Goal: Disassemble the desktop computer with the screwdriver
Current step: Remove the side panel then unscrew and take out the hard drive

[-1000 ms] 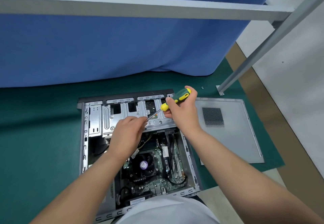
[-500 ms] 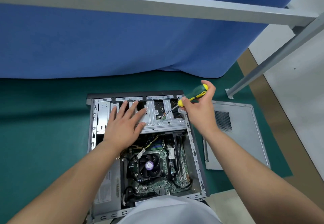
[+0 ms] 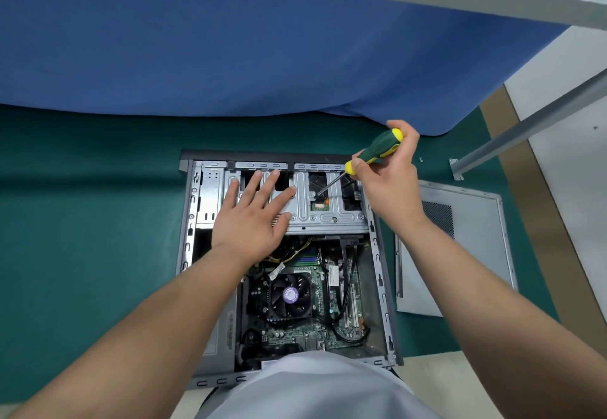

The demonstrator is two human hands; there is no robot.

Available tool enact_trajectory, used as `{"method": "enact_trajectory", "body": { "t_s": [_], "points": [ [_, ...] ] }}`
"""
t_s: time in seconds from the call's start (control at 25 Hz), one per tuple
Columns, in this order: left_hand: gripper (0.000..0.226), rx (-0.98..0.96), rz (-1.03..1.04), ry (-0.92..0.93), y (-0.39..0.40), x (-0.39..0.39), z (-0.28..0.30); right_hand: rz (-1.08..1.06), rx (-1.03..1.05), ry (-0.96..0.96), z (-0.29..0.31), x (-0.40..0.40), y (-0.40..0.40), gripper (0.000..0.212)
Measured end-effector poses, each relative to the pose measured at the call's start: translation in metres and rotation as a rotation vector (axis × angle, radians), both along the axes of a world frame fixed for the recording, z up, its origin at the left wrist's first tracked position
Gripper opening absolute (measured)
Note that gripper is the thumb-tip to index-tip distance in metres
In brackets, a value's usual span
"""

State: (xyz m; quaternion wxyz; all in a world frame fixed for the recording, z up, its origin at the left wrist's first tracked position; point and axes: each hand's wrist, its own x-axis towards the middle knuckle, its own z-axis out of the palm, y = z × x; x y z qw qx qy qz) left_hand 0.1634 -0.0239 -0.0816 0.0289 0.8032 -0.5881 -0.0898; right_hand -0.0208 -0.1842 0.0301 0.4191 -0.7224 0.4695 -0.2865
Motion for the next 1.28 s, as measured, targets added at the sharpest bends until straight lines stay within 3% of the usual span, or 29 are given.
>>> {"method": "enact_trajectory", "body": {
  "t_s": [0.52, 0.68, 0.8, 0.96, 1.08, 1.16, 1.28],
  "points": [
    [0.060, -0.059, 0.011, -0.009, -0.001, 0.000, -0.005, 0.092, -0.086, 0.012, 0.004, 0.008, 0.000, 0.060],
    [0.059, -0.064, 0.011, 0.004, -0.001, -0.001, -0.005, 0.216, -0.270, 0.207, 0.022, 0.015, 0.003, 0.050],
    [0.059, -0.068, 0.014, 0.006, 0.000, -0.001, -0.004, 0.255, -0.524, 0.498, 0.046, 0.026, 0.003, 0.035],
    [0.059, -0.060, 0.019, 0.019, 0.000, -0.002, -0.001, 0.193, -0.800, 0.906, 0.068, 0.047, -0.001, 0.051],
    [0.061, -0.042, 0.019, 0.015, -0.001, -0.001, 0.000, 0.595, -0.740, 0.873, 0.084, 0.050, -0.012, 0.029],
    [0.061, -0.038, 0.021, 0.017, -0.001, -0.001, 0.001, 0.848, -0.624, 0.814, 0.095, 0.048, -0.017, 0.025],
    [0.061, -0.039, 0.020, 0.022, -0.001, -0.002, 0.002, 0.650, -0.747, 0.957, 0.096, 0.047, -0.017, 0.042]
  ]
}}
